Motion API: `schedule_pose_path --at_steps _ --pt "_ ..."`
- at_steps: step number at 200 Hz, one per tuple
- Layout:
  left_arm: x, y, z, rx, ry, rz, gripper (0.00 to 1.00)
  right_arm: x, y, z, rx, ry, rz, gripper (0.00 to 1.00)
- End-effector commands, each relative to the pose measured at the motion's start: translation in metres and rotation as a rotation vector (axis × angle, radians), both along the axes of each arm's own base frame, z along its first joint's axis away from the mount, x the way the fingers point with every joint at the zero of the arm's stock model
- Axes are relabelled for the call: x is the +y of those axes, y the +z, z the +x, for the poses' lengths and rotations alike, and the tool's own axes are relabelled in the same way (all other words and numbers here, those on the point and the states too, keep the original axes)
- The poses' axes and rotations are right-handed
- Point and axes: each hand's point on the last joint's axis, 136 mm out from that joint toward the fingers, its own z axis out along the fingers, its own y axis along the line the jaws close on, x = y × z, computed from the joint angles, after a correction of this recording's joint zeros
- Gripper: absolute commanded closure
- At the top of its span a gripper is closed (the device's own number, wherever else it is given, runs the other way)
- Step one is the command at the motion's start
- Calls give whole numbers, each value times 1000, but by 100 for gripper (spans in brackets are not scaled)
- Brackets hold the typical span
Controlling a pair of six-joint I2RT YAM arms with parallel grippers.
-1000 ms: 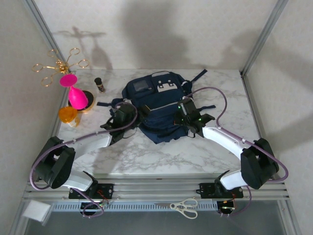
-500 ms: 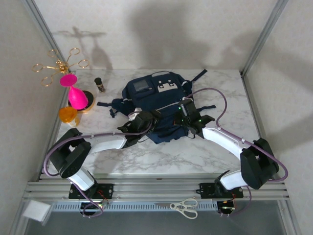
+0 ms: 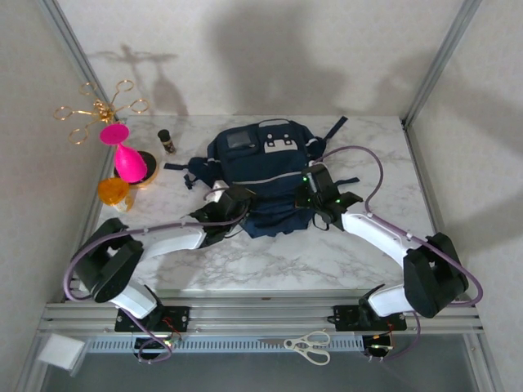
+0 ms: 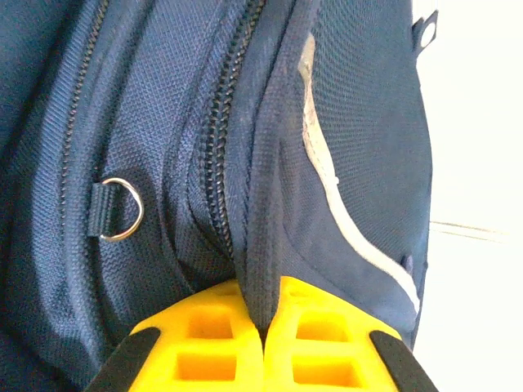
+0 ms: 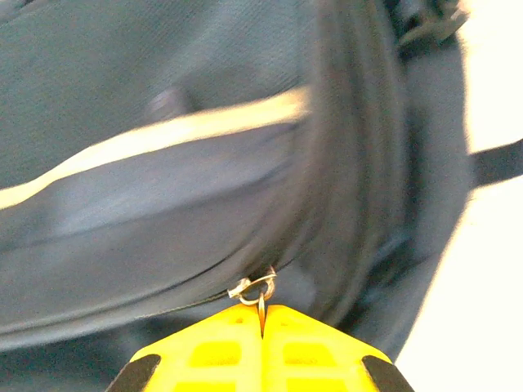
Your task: Pack the student bag
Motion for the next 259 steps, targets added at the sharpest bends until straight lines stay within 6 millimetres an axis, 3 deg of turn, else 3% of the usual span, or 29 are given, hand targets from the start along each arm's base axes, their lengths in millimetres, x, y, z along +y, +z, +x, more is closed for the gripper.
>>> schedule_pose_path --at_steps 1,32,66,111,161,178,187,225,259 --pt "84 -25 -3 50 113 244 100 -52 18 15 -83 -156 -114 100" --pt "131 -24 -3 63 79 369 100 -63 18 23 -87 -182 -141 100" --pt "137 -14 17 22 -36 408 100 -49 25 43 -133 -137 -118 100" --pt "150 -9 31 41 -64 524 100 -61 24 65 -142 -193 -186 100" --pt "141 -7 43 26 -127 522 100 -40 21 74 -132 -94 -138 100" --pt "128 -1 48 -10 -183 485 100 -32 25 65 -135 -36 -102 86" --pt "124 1 49 -16 -197 476 100 -29 29 60 -141 -9 -82 85" --pt "117 2 55 -19 -238 487 97 -36 42 46 -167 -20 -38 78" --pt "117 8 59 -23 -242 500 85 -36 32 41 -138 6 -56 75"
